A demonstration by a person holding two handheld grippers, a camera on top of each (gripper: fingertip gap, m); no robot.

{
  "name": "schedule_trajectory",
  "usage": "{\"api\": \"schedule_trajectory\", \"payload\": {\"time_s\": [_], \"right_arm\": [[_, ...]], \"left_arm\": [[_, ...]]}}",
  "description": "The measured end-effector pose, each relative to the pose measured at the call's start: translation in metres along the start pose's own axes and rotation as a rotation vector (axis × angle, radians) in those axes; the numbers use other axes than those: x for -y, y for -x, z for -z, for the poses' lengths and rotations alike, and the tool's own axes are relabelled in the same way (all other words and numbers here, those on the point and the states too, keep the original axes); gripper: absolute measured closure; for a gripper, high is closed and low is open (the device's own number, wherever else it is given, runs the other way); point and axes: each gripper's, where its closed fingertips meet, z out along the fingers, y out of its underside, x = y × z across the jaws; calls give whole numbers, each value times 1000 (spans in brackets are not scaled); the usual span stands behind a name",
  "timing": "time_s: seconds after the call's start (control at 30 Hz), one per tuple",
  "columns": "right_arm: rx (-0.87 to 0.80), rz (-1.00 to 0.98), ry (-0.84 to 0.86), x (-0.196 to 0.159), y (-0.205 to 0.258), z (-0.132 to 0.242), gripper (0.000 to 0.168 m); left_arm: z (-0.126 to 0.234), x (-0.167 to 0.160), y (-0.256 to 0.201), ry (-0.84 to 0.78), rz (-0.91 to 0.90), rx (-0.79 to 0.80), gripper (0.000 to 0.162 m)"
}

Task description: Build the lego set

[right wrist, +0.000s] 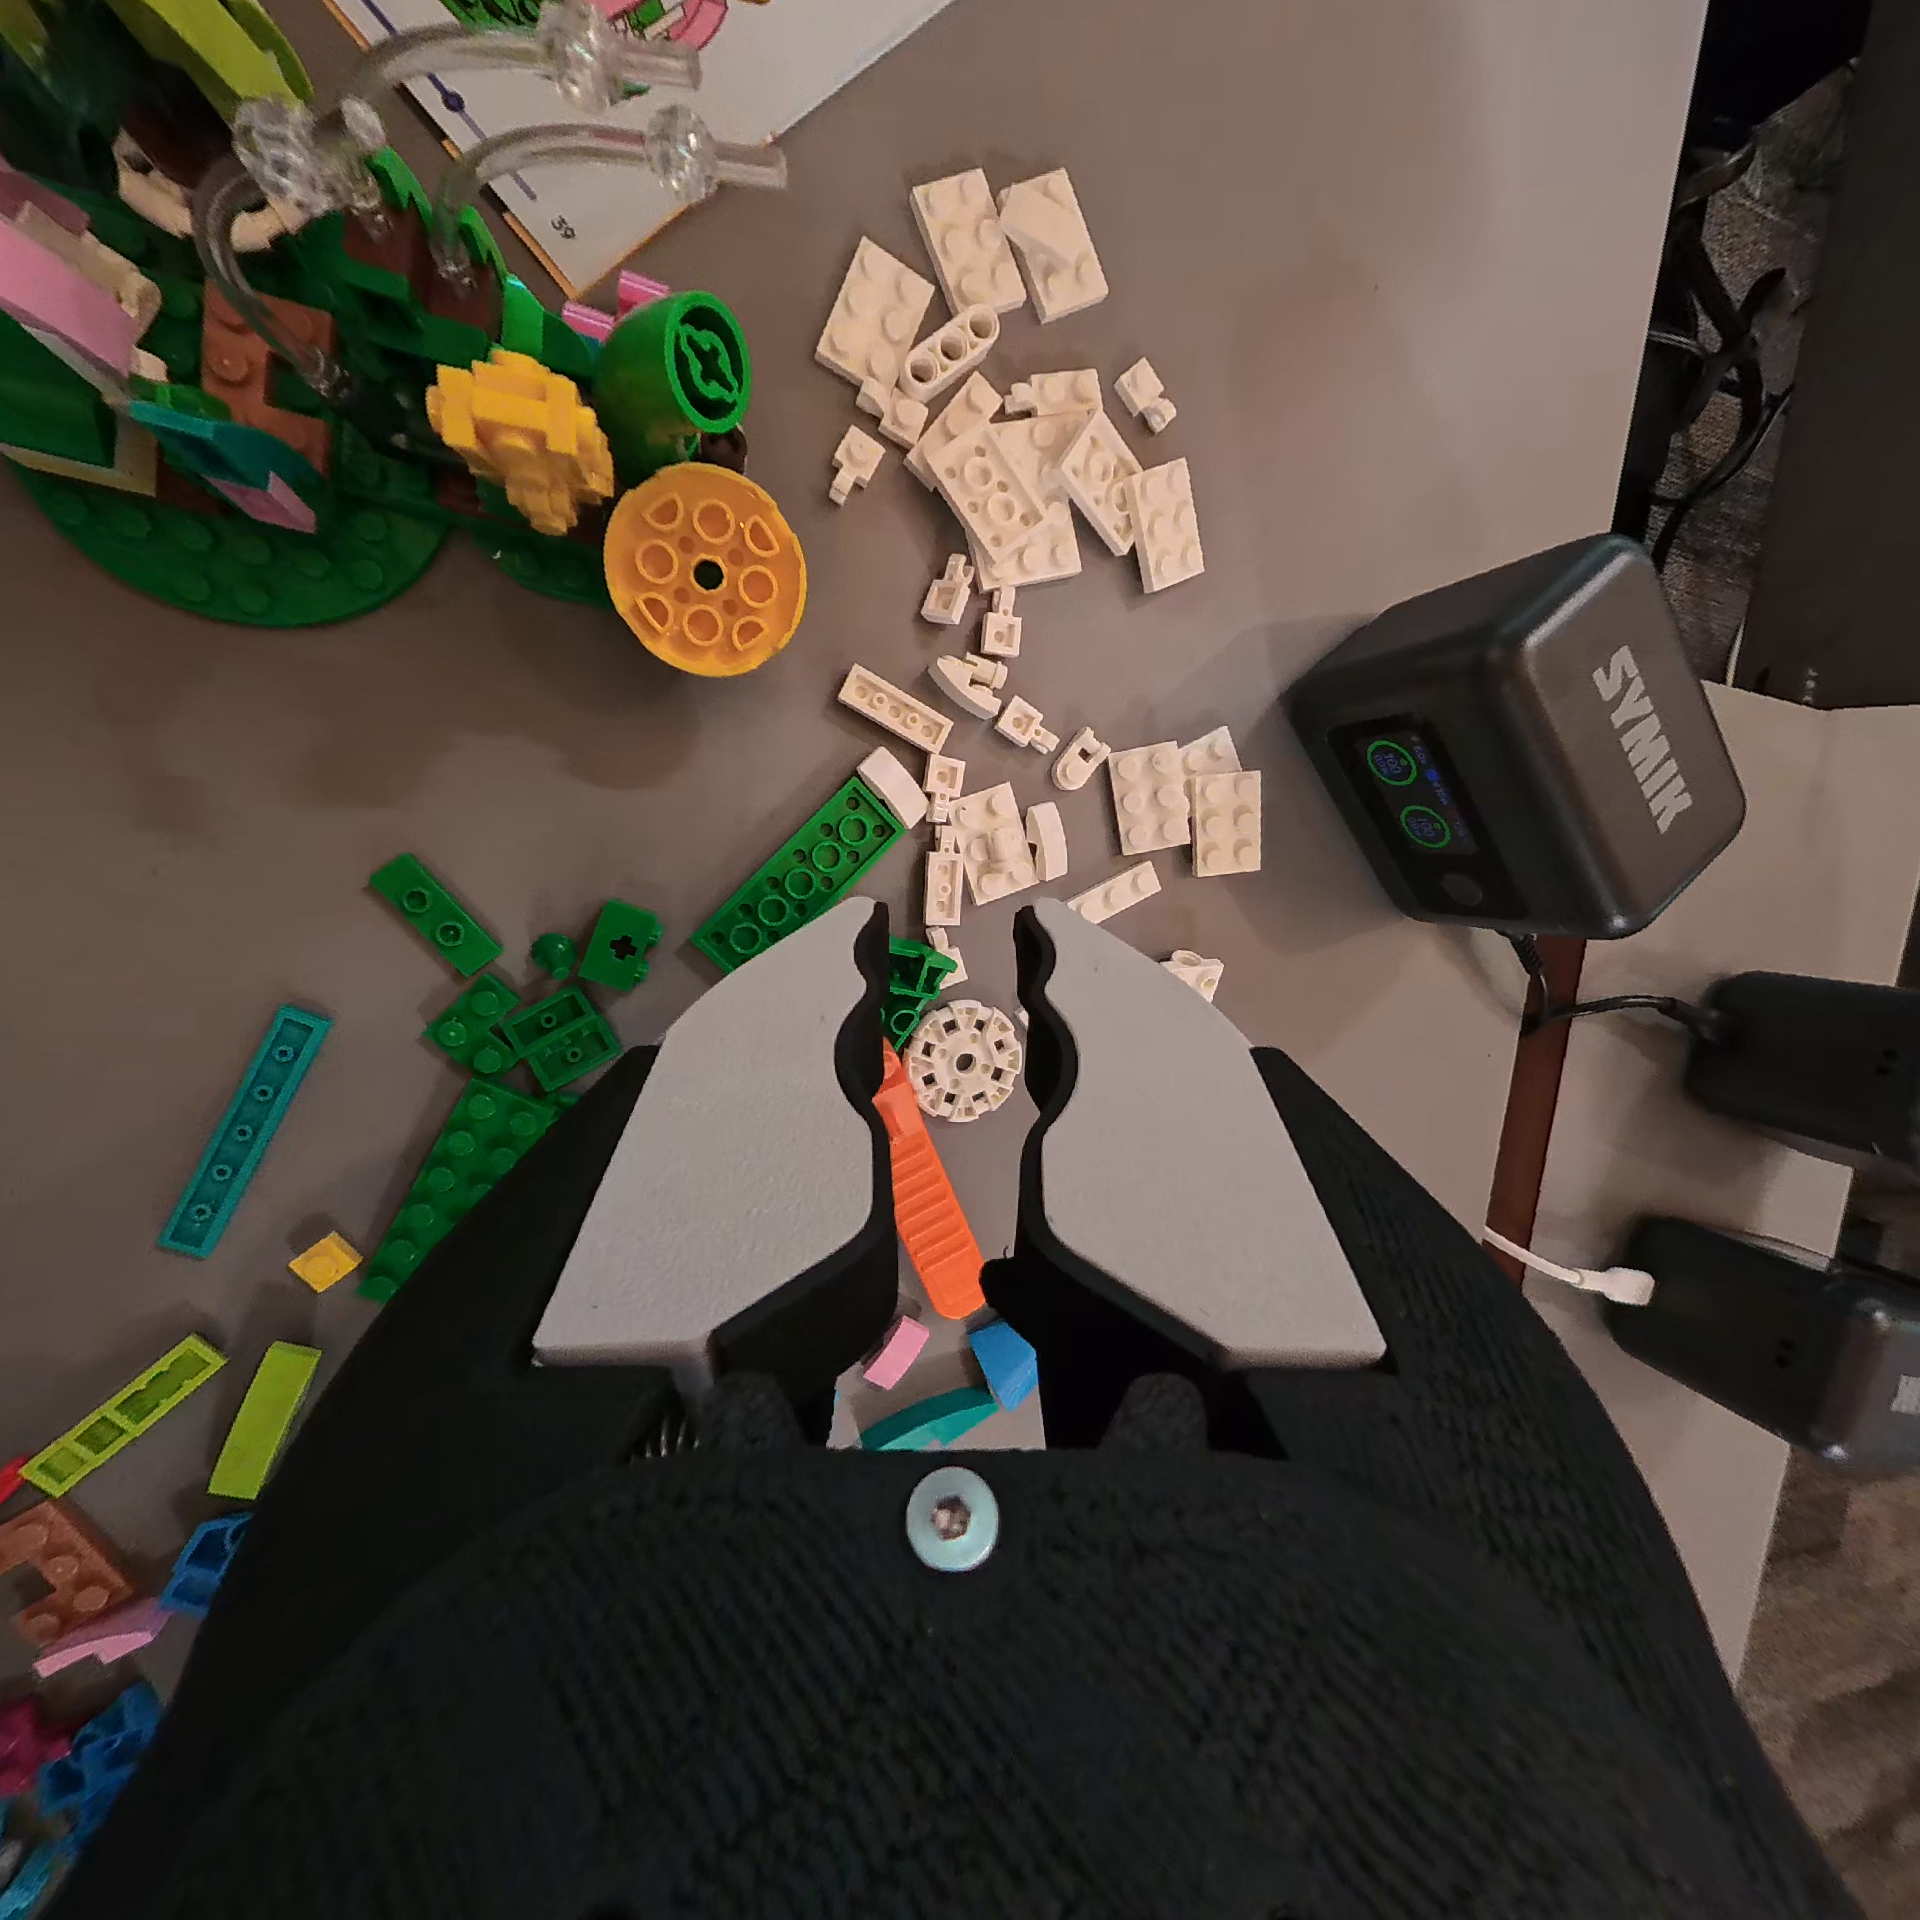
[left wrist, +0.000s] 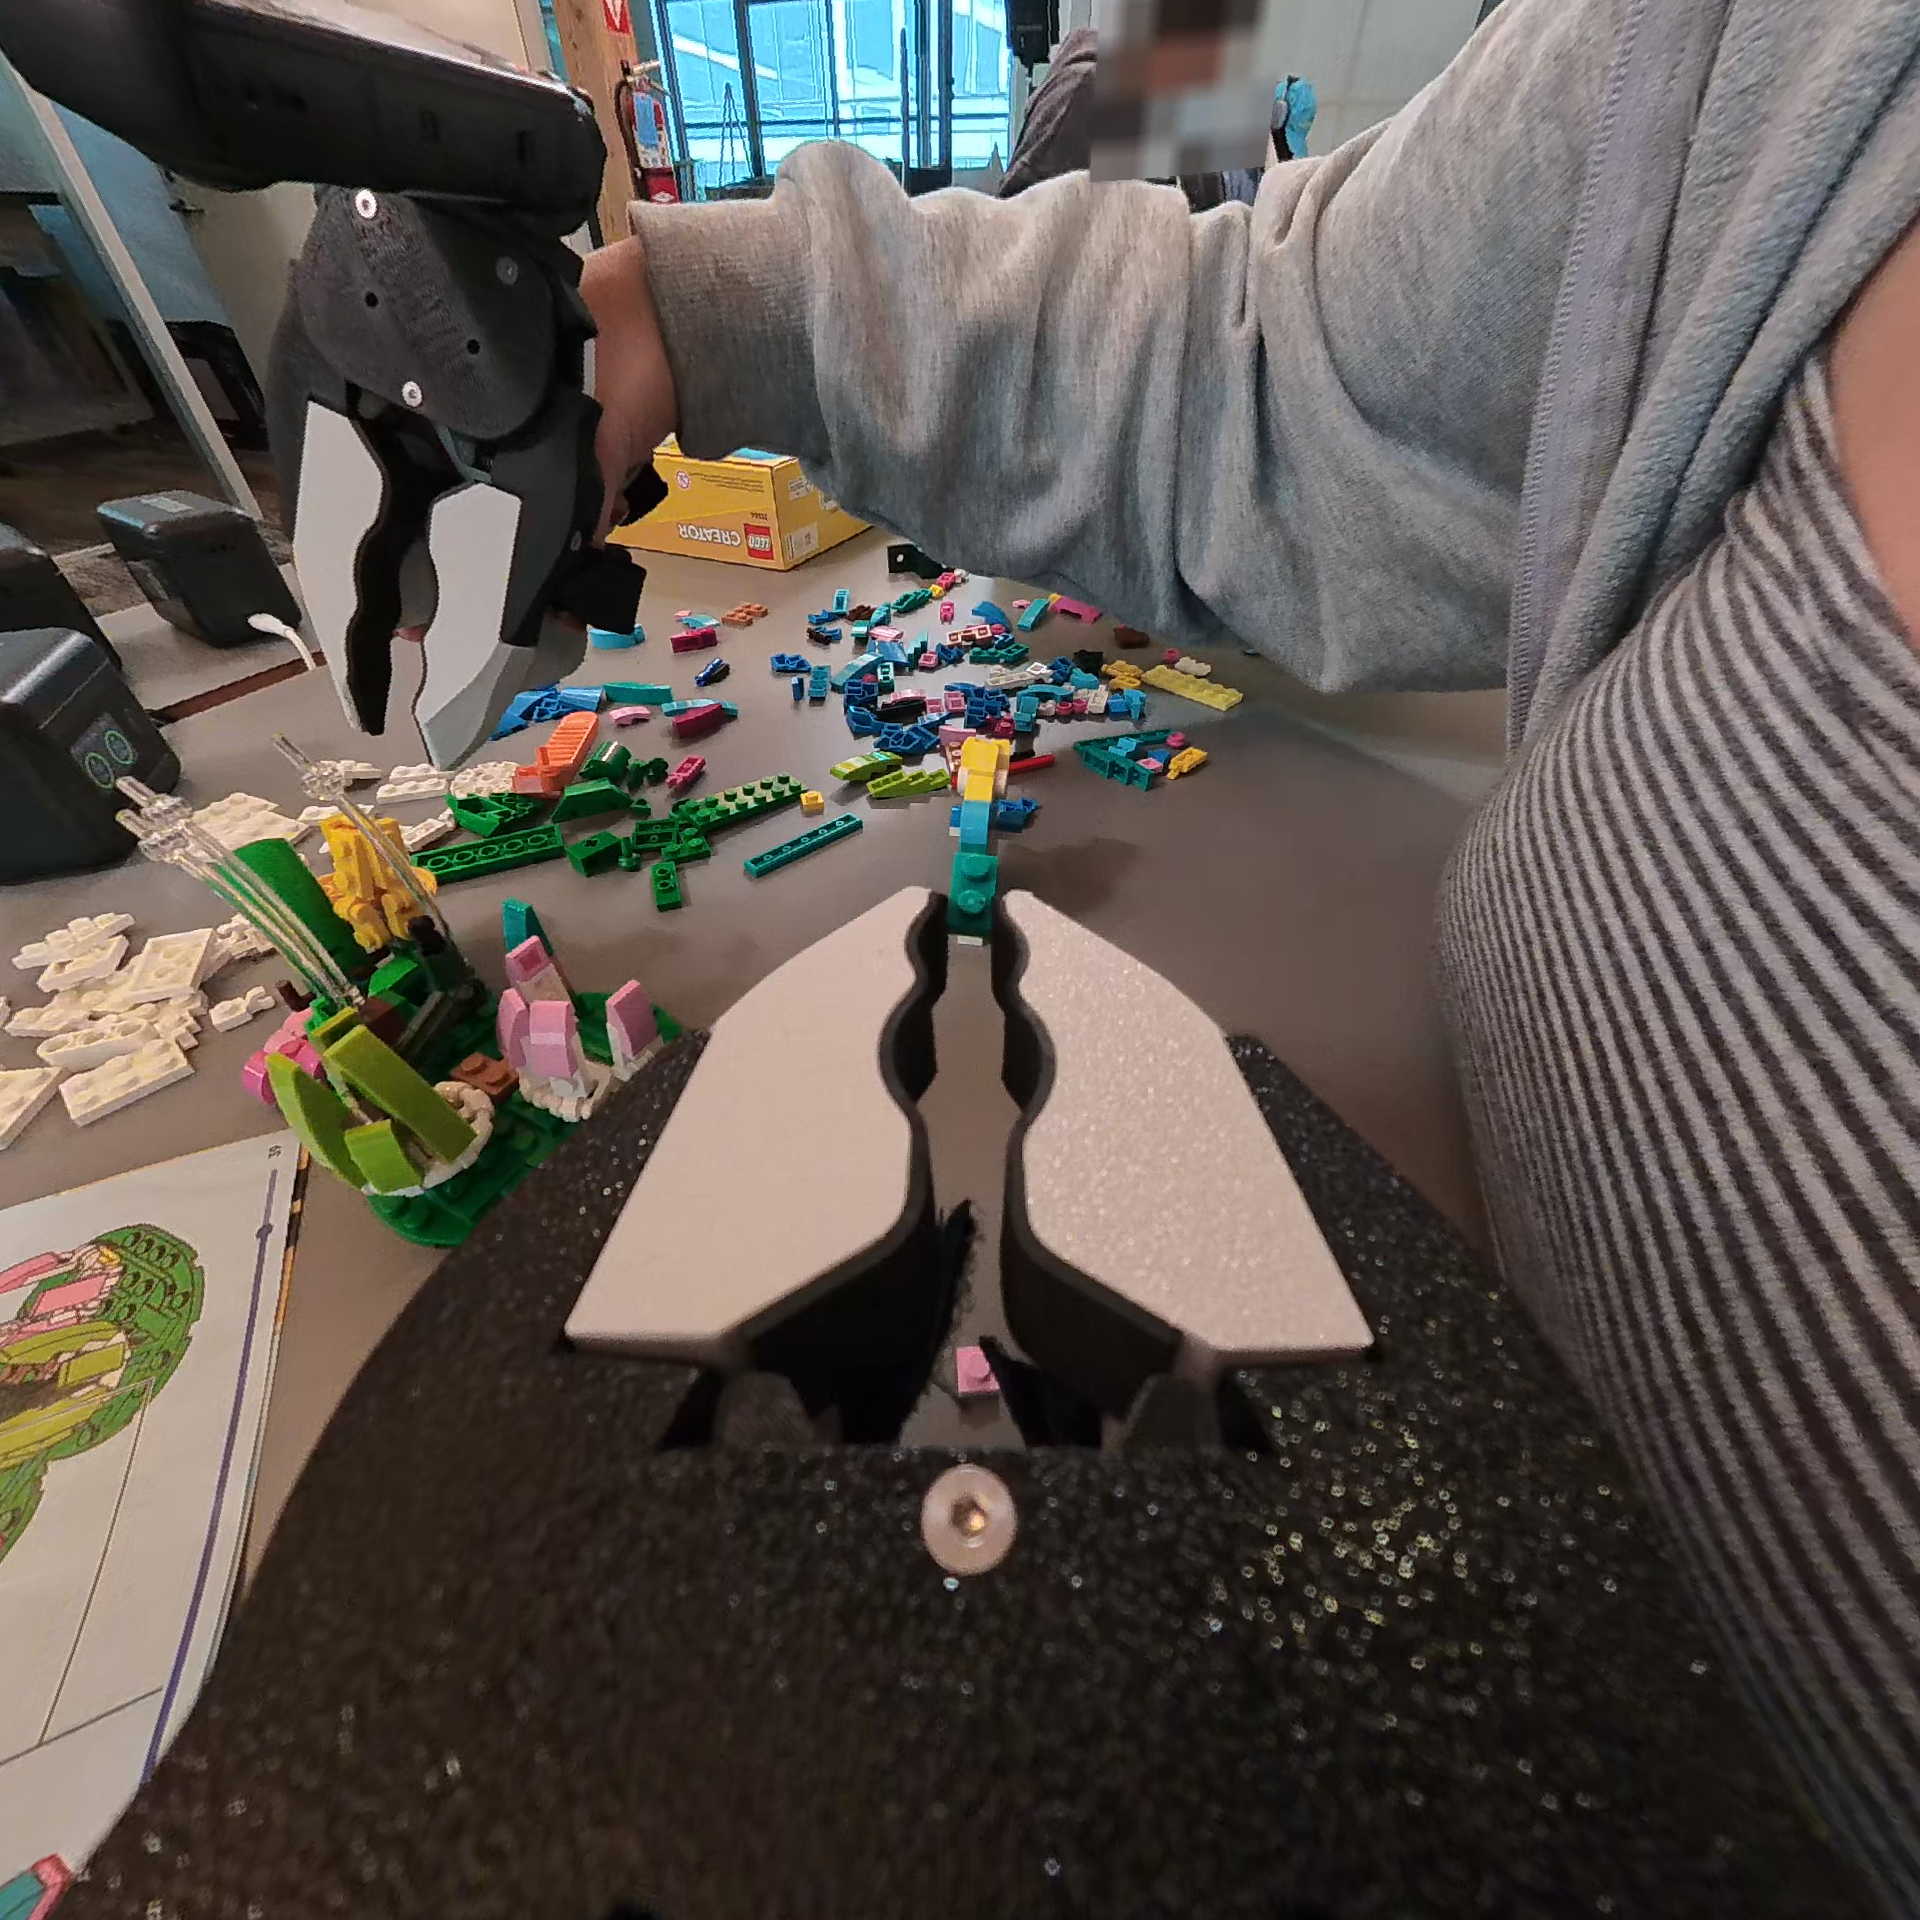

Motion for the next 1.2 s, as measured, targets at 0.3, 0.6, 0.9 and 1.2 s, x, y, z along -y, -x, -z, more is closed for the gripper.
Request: {"api": "schedule_trajectory", "payload": {"time_s": [0.3,0.6,0.9,1.2], "right_arm": [[-137,-43,-17,-7,-31,1,137],[-102,-144,-23,-27,-43,-13,142],[-87,-180,-37,-36,-37,-14,142],[-98,-169,-54,-30,-34,-3,143]], "left_arm": [[6,4,2,-33,-27,44,155],[19,2,32,-34,80,207,155],[25,-2,48,-36,193,265,155],[25,-6,51,-17,229,269,155]]}}
